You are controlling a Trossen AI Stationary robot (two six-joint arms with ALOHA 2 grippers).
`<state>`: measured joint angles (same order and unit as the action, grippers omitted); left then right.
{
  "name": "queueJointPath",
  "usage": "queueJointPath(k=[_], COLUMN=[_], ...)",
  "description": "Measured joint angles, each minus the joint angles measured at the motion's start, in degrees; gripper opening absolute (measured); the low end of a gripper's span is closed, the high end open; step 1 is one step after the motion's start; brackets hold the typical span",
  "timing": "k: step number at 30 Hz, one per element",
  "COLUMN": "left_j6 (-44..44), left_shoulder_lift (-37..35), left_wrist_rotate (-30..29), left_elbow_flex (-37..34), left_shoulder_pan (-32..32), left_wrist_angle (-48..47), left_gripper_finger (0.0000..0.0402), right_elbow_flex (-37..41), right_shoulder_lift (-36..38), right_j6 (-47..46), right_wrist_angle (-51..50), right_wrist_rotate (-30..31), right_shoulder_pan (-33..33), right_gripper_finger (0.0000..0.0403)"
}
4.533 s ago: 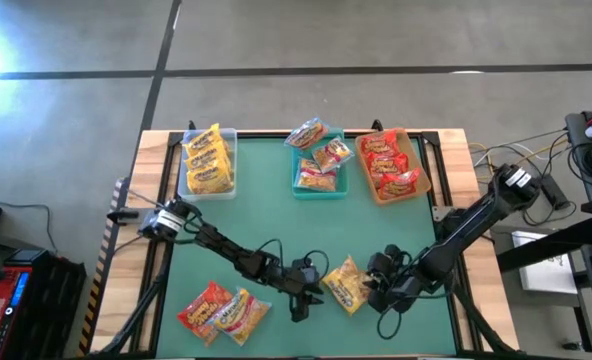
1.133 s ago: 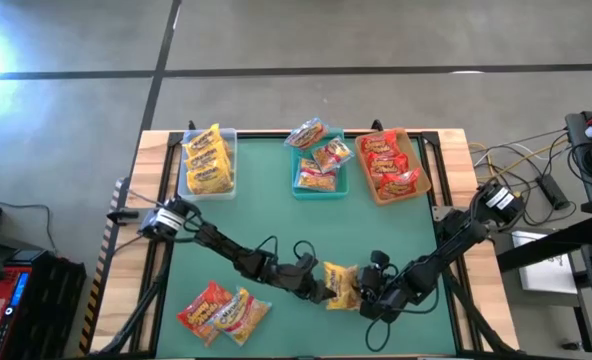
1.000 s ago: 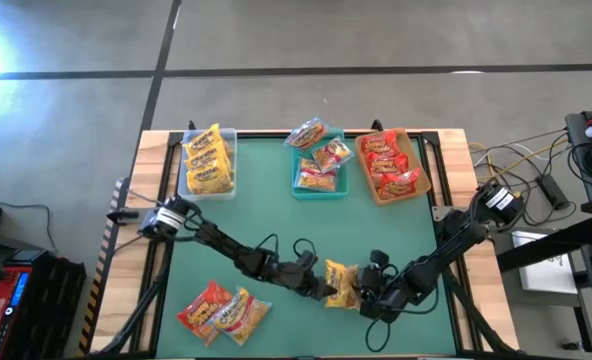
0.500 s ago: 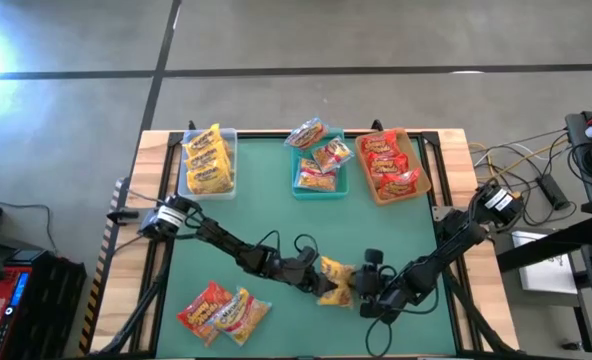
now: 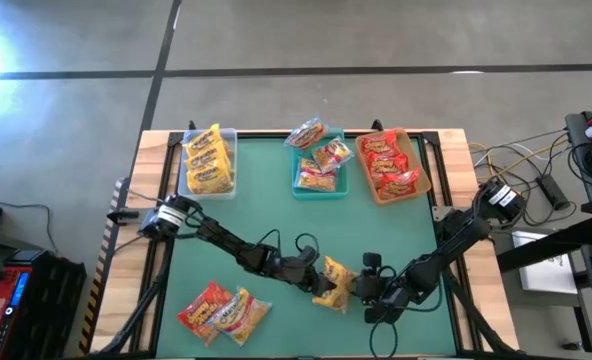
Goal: Sort Maruchan noodles
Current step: Put the yellow noodle pack into the white bin
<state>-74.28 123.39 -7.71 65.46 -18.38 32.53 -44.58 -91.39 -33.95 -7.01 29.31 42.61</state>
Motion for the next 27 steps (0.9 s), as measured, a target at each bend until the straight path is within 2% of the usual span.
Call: queueJointPath(k=[7,11,15,18,27], left_j6=[3.7,10.2,16.0,20.5,38.1], left_shoulder_lift=[-0.5,-2.1,-4.8,-7.4,-19.0], left_wrist_rotate=[2.8,3.5,8.1,10.6,11.1], left_elbow_flex=[-0.1,-0.2,-0.2,-0.2,-0.1], left_shoulder_pan=[1.1,3.4,6.5,9.0,15.7], left_wrist_angle=[-0.2,-1.4,-2.9,-7.1,-22.9], left_gripper_finger=[0.0127,0.0125,0.0121,0.012,0.012], right_elbow_flex=[0.0,0.0,0.0,0.0,0.0], right_shoulder_lift=[6.0,7.6,7.7,7.7,7.6], right_j6=[-3.3,-6.2,-7.2,-8.1,-9.6], right_wrist_angle=[-5.5,-8.4,-9.2,-9.2,-9.1], right_wrist_rotate=[-7.6,-7.5,-7.5,-7.5,-6.6], right_shoulder_pan=[0.2,0.3,0.3,0.3,0.3], right_gripper_finger=[0.0132,0.0132,0.0132,0.0132,0.0132])
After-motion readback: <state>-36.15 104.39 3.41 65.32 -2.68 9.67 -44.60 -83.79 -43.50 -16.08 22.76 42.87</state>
